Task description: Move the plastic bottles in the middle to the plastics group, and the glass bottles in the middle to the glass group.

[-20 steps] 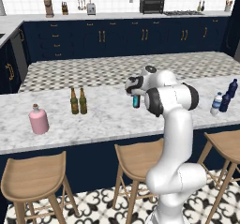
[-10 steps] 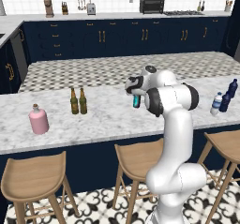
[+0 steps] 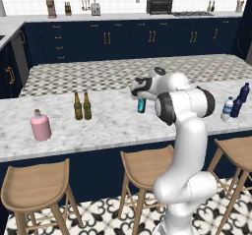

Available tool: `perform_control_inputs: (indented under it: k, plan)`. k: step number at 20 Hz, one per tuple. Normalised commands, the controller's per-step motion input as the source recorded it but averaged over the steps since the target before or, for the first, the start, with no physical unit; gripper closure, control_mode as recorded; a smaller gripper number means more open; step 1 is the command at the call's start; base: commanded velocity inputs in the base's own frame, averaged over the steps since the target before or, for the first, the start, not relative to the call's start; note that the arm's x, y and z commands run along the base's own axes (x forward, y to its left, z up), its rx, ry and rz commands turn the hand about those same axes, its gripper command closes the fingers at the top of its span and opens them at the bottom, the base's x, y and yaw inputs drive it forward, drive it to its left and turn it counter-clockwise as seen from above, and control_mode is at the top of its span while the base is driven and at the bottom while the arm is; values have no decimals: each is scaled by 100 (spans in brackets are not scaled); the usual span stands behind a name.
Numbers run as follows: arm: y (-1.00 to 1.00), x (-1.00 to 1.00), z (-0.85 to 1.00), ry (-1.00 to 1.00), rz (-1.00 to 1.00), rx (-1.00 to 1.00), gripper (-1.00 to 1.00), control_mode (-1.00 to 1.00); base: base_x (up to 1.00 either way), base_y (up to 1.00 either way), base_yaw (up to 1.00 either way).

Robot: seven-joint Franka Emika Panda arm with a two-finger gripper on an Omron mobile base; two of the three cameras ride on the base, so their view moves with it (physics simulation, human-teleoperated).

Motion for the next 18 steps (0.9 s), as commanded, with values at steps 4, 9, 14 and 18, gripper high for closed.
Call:
perform_control_inputs:
  k: [4, 9, 14, 18]
  plan:
    - [74, -64, 26, -4, 33, 0, 100, -100, 0, 0, 0]
    - [93, -42, 6, -5, 37, 0, 100, -100, 0, 0, 0]
    - [85, -32, 13, -2, 33, 0, 100, -100, 0, 0, 0]
    - [59, -4, 3, -5, 20, 0, 100, -100, 0, 0, 0]
